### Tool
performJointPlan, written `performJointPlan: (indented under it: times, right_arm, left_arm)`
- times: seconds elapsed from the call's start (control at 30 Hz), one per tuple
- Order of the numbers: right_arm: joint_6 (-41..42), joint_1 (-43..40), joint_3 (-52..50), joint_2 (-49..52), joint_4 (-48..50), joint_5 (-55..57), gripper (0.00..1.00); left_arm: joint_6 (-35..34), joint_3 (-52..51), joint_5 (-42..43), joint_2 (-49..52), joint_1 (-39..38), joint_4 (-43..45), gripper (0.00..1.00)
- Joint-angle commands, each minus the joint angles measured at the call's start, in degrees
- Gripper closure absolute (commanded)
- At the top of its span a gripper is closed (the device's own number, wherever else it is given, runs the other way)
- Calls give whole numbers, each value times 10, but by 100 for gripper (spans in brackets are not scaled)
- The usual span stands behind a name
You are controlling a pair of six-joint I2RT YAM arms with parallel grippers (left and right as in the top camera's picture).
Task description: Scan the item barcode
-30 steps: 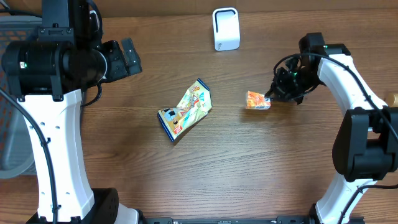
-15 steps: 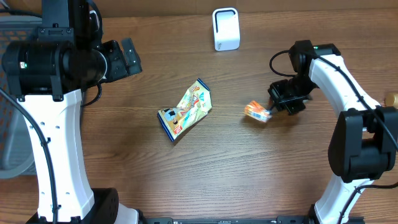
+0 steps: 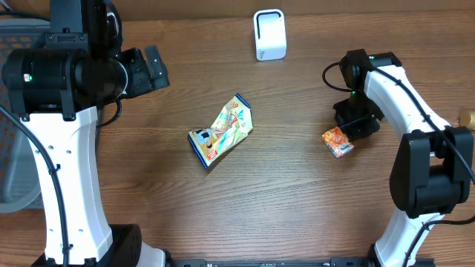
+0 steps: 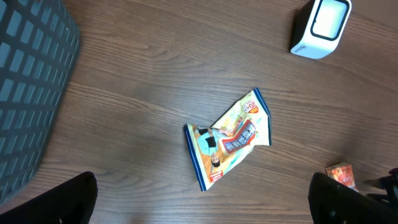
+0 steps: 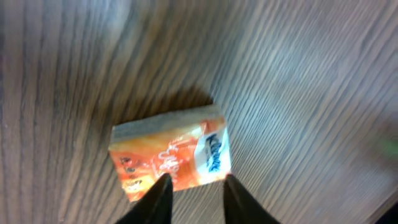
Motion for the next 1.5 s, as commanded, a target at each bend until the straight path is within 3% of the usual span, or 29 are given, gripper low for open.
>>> performJointPlan:
  times: [0.0, 0.1, 0.2, 0.3, 0.33, 0.43, 0.57, 0.83, 0.9, 0.97, 1.2, 1.3, 1.4, 1.47]
  right_arm:
    - [-103, 2, 8, -2, 14, 43, 67]
    - [-247, 2, 8, -3, 57, 56, 50]
    - [-401, 2, 8, -3, 101, 56, 18]
    - [-511, 2, 8, -2, 118, 56, 2]
    - [-541, 2, 8, -2, 114, 55, 0]
    - [-610, -2, 7, -1, 87, 49, 1]
    - [-687, -34, 7, -1, 77, 6, 11]
    - [-821, -133, 6, 0, 68, -210, 8]
    - [-862, -146, 1, 0, 63, -256, 17]
    - [-900, -156, -10, 0, 59, -280, 35]
    - [-906, -158, -86, 0, 130, -291, 34]
    - [-922, -158, -112, 0, 141, -301, 39]
    - [-925, -158, -138, 0, 165, -303, 56]
    - [-925, -158, -146, 0, 181, -309, 56]
  left_arm:
    - [-5, 0, -2, -8, 2, 2, 0]
    - [-5, 0, -2, -8, 2, 2, 0]
    - [-5, 0, -2, -8, 2, 2, 0]
    - [-5, 0, -2, -8, 2, 2, 0]
    - [-5, 0, -2, -8, 2, 2, 0]
    - [-5, 0, -2, -8, 2, 2, 0]
    - [-5, 0, -2, -8, 2, 2, 0]
    - [-5, 0, -2, -8, 2, 2, 0]
    - [-5, 0, -2, -8, 2, 2, 0]
    - [-5, 0, -2, -8, 2, 1, 0]
    - [-5, 0, -2, -8, 2, 2, 0]
    - [-5, 0, -2, -8, 2, 2, 0]
    - [-5, 0, -2, -8, 2, 2, 0]
    - [-5, 0, -2, -8, 2, 2, 1]
